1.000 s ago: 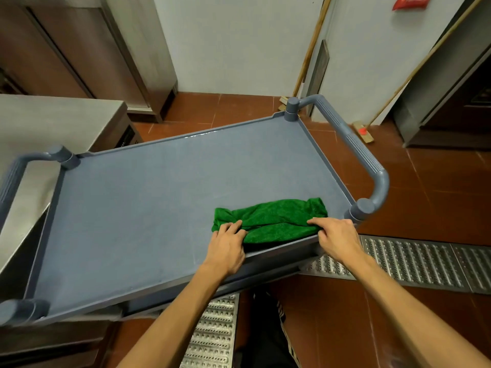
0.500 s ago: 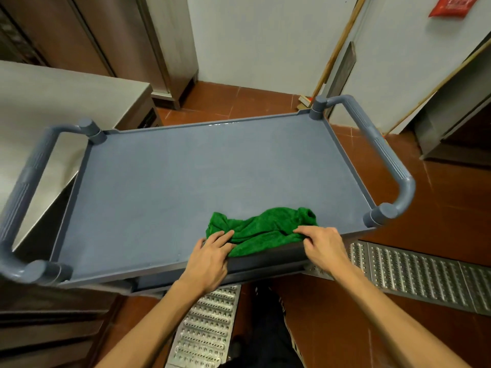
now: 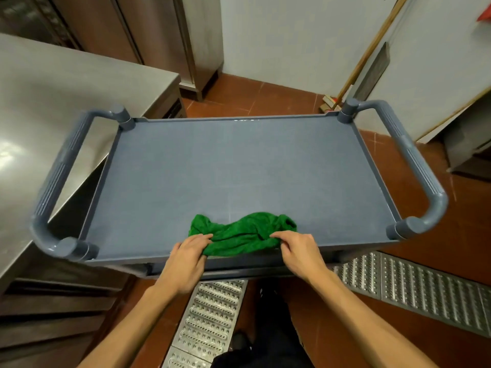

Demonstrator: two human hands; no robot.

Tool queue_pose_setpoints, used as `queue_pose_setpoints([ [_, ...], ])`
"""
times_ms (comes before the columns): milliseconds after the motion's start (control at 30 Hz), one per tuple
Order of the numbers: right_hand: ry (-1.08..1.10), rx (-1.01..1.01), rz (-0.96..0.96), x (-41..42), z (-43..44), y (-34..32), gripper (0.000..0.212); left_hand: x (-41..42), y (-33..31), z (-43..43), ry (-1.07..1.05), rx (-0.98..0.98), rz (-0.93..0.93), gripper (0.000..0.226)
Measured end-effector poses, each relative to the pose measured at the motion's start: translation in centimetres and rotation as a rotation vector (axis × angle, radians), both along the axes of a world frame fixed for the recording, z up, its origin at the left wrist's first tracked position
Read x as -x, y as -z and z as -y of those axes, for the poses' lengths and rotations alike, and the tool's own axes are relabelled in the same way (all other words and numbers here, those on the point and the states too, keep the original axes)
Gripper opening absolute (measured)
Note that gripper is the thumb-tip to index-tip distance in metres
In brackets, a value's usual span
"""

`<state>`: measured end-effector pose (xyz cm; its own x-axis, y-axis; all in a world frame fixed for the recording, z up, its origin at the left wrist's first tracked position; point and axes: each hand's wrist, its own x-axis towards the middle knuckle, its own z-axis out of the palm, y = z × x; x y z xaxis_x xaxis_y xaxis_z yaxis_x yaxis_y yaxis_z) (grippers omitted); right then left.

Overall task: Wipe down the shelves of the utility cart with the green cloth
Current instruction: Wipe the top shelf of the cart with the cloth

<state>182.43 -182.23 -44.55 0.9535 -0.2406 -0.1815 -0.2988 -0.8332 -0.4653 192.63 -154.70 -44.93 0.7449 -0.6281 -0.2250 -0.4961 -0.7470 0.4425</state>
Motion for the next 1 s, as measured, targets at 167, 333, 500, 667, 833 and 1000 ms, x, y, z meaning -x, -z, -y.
queue_pose_setpoints([
  [167, 0.16, -0.235, 0.053, -1.4, 2.5, -2.2, 0.028, -3.0, -2.6, 2.6, -0.203, 0.078, -0.152, 0.021],
  [333, 0.266, -0.294, 0.057, -4.7, 6.5, -3.9, 0.025, -5.7, -3.9, 6.8, -0.346, 0.188, -0.324, 0.022],
  [500, 0.349, -0.244, -0.12, -7.3, 10.3, -2.5, 0.033, -7.0, -2.3, 12.1, -0.475, 0.256, -0.545, 0.004],
  [667, 0.252, -0.024, -0.032, -6.8, 12.2, -0.2, 0.03, -7.8, -0.1, 14.2, -0.543, 0.241, -0.637, 0.015],
  [833, -0.308, -0.001, -0.014, -5.5, 12.4, 1.7, 0.066, -7.7, 1.0, 13.5, -0.504, 0.251, -0.475, 0.027],
  [1000, -0.522, 0.042, 0.014, -6.7, 13.5, 2.7, 0.07, -7.4, 1.7, 8.7, -0.411, 0.199, -0.088, 0.032],
])
